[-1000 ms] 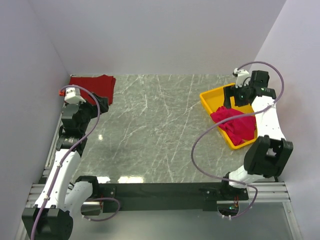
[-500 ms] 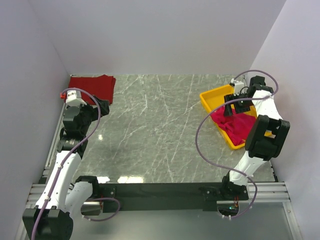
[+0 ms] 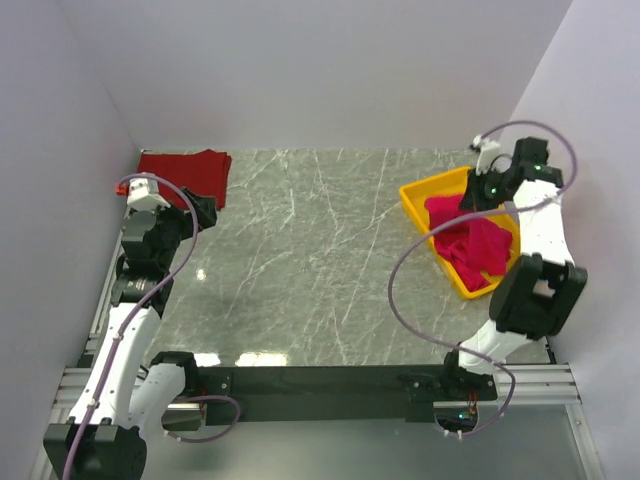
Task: Fold and stack the t-shirts
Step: Grab the tshirt from the pile, then move the tshirt to the center of the board
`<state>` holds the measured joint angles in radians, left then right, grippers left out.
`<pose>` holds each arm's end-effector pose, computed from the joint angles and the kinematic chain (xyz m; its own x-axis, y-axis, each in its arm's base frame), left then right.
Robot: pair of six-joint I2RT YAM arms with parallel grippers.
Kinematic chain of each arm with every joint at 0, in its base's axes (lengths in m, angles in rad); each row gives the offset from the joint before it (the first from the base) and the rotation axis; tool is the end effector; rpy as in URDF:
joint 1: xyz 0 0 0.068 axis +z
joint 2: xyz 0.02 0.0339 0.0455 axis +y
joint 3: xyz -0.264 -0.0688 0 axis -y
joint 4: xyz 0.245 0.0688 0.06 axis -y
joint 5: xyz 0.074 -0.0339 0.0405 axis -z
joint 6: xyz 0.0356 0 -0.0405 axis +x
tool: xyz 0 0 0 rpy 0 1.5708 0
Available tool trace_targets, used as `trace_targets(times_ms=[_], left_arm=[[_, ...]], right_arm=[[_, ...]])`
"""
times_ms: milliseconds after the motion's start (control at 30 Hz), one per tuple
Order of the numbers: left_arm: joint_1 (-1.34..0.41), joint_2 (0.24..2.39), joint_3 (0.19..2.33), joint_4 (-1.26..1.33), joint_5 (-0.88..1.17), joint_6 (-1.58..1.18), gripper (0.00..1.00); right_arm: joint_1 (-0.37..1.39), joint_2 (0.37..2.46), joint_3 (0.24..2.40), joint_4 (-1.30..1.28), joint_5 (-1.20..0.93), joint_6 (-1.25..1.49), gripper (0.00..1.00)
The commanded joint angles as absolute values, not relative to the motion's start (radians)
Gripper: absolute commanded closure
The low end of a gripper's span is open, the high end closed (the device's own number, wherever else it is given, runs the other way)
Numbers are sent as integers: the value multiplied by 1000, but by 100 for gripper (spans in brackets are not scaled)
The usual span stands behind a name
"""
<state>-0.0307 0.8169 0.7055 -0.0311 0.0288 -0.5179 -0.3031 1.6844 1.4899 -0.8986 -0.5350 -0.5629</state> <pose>0.1978 -0.0071 0.3228 -0.1526 -0.4904 -0.8580 -0.0189 0.8695 -0.4936 0.3395 -0.0871 0.2944 -0.7345 -0.2513 -0.6304 -0.4243 0.8950 0.1376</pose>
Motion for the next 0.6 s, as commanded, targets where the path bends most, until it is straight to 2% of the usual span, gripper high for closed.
trace_targets(times_ms=[0, 167, 333, 567], left_arm=[[-34, 778, 764, -34, 25, -522, 1], [-34, 750, 782, -43, 15, -515, 1], [-34, 742, 805, -58, 11, -500, 1], [-34, 707, 822, -89, 5, -474, 0]], right_arm=[[-282, 1458, 1647, -859, -718, -471, 100], [-207, 1335, 1856, -804, -793, -336, 100], [-176, 1304, 2061, -657, -896, -148, 100], [-34, 1240, 2103, -384, -917, 78, 100]])
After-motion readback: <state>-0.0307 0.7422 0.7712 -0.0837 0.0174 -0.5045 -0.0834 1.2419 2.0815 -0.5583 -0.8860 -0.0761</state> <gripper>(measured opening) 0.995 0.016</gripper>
